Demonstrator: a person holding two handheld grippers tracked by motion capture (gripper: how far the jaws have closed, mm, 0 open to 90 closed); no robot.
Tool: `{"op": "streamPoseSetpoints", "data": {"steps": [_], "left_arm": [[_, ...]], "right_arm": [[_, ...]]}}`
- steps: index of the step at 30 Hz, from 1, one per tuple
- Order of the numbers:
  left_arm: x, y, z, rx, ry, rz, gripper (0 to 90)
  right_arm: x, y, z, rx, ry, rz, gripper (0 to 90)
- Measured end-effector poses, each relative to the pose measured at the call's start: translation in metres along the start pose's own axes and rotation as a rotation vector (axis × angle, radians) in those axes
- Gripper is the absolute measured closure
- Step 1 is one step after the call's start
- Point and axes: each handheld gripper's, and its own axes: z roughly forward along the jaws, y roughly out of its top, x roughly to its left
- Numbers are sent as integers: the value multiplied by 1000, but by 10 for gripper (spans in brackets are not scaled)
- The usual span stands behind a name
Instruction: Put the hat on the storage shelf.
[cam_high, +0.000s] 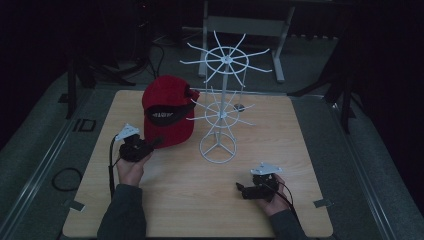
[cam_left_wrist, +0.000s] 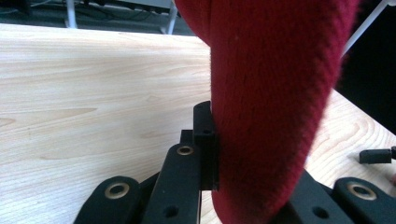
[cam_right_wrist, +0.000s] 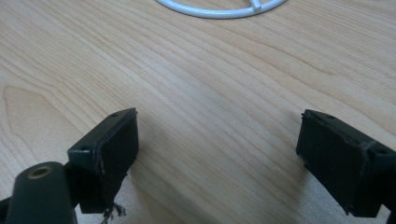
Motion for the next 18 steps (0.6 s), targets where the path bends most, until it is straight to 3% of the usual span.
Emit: {"op": "streamPoseSetpoints", "data": {"steps": [18], "left_arm": [[2,7,-13,-54,29,-7,854]], "right_arm": [[0,0,0,0,0,-1,128]]}}
